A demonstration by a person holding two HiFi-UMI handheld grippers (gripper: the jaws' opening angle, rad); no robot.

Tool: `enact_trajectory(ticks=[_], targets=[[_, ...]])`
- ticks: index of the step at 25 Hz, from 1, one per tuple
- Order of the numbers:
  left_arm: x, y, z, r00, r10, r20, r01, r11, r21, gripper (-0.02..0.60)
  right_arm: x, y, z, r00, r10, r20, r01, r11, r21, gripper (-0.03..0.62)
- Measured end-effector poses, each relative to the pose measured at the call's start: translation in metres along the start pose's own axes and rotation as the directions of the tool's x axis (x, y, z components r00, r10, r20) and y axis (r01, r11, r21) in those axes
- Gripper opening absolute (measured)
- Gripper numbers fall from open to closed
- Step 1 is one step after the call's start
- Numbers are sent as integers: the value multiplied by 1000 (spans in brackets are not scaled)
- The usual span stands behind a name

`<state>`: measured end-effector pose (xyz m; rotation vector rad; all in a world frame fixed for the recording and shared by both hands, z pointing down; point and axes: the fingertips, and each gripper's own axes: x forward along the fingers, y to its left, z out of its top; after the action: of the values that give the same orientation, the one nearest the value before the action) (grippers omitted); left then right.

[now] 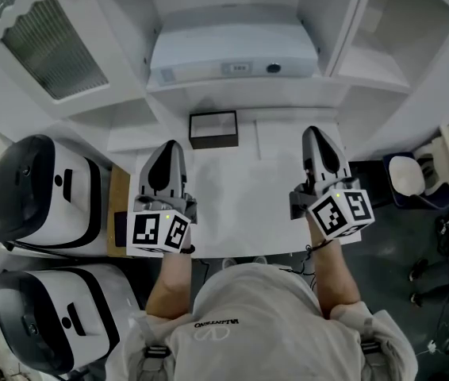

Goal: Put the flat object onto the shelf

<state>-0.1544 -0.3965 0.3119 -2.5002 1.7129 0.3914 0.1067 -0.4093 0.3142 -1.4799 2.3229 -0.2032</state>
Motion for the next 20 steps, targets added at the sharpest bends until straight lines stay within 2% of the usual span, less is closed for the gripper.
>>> enact_trajectory(ticks=[20], targets=[[6, -2, -1, 1000, 2, 4, -2, 1000, -26, 5, 5, -1, -1, 1000, 22, -10, -22, 1000, 6, 9]])
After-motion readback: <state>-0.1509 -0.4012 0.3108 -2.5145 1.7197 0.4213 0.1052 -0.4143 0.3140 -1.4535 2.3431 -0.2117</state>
